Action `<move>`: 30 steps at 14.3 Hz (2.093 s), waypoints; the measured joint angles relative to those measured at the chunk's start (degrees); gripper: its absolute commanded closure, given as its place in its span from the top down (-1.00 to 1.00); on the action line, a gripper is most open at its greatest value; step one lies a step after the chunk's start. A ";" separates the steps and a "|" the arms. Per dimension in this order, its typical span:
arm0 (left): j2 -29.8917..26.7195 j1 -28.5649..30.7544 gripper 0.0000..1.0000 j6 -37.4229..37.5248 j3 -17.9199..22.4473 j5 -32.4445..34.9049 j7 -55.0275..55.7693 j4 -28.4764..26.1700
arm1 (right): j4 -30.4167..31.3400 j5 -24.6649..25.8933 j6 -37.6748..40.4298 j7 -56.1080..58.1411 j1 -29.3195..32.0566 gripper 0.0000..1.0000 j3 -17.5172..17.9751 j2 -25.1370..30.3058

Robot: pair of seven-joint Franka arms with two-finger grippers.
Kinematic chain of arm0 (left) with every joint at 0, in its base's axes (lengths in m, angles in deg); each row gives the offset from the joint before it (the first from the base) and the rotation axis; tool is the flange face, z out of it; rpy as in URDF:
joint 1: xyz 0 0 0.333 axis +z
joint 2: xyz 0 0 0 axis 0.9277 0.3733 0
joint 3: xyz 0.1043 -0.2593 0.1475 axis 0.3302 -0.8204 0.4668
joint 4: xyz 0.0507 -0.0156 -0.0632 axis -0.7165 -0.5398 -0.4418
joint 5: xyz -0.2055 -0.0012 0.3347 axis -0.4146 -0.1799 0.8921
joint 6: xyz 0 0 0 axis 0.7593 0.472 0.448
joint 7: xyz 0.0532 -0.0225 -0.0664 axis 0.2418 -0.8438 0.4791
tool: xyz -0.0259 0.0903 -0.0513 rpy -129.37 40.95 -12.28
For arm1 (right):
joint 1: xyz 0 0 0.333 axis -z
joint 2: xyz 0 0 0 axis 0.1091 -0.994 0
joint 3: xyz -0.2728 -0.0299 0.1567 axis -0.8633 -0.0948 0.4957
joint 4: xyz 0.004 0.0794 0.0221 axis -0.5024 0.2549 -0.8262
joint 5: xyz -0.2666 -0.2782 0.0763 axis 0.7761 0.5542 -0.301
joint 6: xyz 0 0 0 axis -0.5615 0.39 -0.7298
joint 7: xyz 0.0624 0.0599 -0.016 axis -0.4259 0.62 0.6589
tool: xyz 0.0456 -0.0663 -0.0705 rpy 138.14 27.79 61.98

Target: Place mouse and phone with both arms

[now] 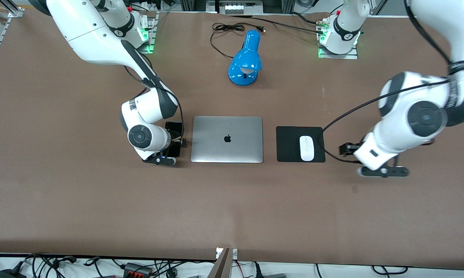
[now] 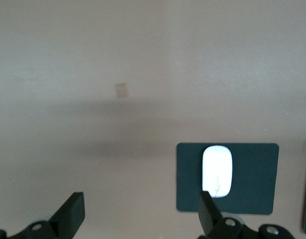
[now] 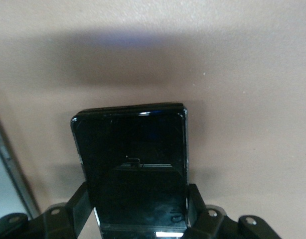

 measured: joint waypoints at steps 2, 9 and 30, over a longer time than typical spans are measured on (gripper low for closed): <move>-0.54 0.17 1.00 4.91 -0.06 0.00 -0.14 4.00 | 0.10 0.08 -0.20 0.02 -0.06 1.00 0.00 0.02; -1.30 -0.55 1.00 11.36 -0.87 -2.00 -0.14 10.72 | -5.22 0.26 5.88 1.64 0.52 1.00 -0.41 7.55; -26.67 -6.96 1.00 3.91 20.35 -14.41 -10.40 -16.32 | -25.82 1.48 31.04 30.46 17.07 1.00 -8.72 22.15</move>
